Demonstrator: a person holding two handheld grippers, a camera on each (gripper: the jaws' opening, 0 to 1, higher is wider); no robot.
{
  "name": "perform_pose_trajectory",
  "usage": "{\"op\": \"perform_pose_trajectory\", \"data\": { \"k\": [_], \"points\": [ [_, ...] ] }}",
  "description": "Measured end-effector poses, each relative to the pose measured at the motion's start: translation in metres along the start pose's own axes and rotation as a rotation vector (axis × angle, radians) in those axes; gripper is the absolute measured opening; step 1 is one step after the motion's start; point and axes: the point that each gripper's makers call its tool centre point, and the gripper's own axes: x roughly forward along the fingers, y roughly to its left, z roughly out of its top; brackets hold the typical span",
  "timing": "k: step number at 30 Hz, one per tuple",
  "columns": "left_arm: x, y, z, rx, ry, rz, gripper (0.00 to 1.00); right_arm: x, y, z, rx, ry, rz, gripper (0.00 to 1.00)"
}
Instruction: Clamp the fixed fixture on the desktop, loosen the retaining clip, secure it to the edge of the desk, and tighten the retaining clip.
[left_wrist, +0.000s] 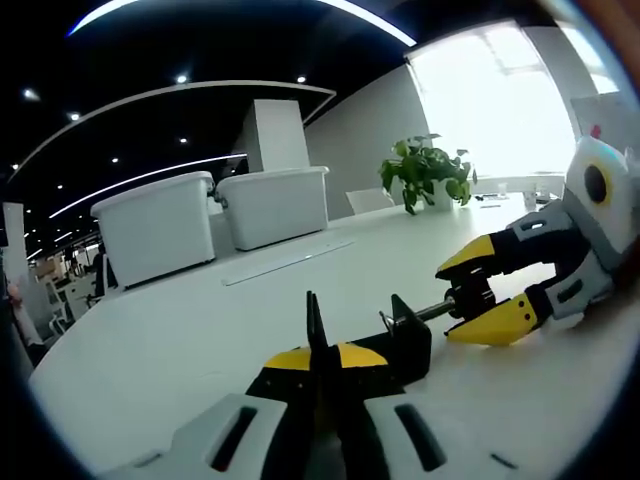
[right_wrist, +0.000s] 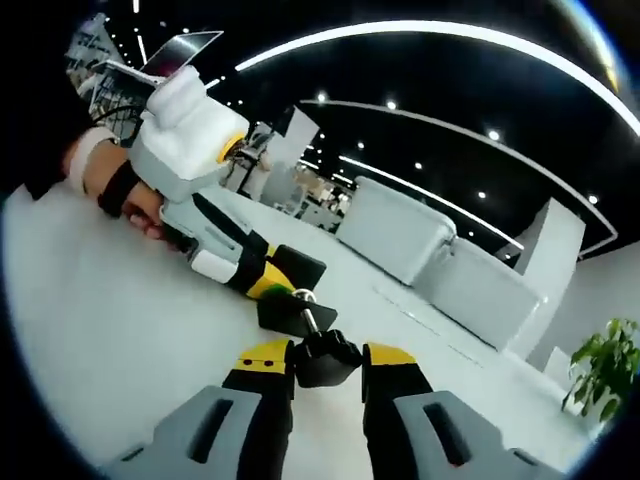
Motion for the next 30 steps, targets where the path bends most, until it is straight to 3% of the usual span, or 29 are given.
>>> {"op": "perform_pose_trajectory", "data": {
  "k": [6, 8, 9, 10, 11, 12, 14, 20, 24, 27, 30],
  "points": [
    [-0.001, -0.003, 0.001, 0.002, -0.001, -0.001, 0.06, -0.007, 0.002, -0.001, 0.244, 0.014, 0.061, 0.3],
    [-0.002, -0.004, 0.001, 0.002, -0.001, -0.001, 0.06, -0.007, -0.002, 0.003, 0.45, 0.006, 0.076, 0.37],
    [-0.002, -0.004, 0.001, 0.003, -0.001, -0.001, 0.06, -0.007, -0.003, 0.004, 0.503, 0.012, 0.087, 0.38],
    [-0.001, -0.004, 0.001, 0.003, 0.0, -0.001, 0.06, -0.008, -0.004, 0.001, 0.565, 0.03, 0.091, 0.38],
    [0.0, -0.003, 0.001, 0.002, 0.0, -0.002, 0.06, -0.002, -0.012, -0.005, 0.695, 0.061, 0.099, 0.37],
    [-0.001, -0.004, 0.002, 0.002, -0.001, -0.002, 0.06, -0.001, -0.009, -0.012, 0.772, 0.083, 0.116, 0.37],
    [-0.001, -0.004, 0.002, 0.002, -0.001, -0.002, 0.06, 0.001, -0.012, -0.015, 0.843, 0.088, 0.115, 0.37],
    [-0.001, -0.003, 0.001, 0.002, -0.001, -0.002, 0.06, 0.005, -0.012, -0.012, 0.992, 0.087, 0.153, 0.33],
    [-0.003, -0.004, 0.002, 0.002, -0.001, -0.002, 0.06, 0.008, -0.008, -0.022, 1.024, 0.149, 0.146, 0.27],
    [-0.004, -0.007, 0.003, 0.001, -0.002, -0.004, 0.06, 0.008, -0.008, -0.019, 1.049, 0.14, 0.155, 0.25],
    [-0.006, -0.008, 0.003, 0.003, -0.003, -0.007, 0.06, 0.006, -0.007, -0.016, 1.016, 0.128, 0.143, 0.24]
  ]
}}
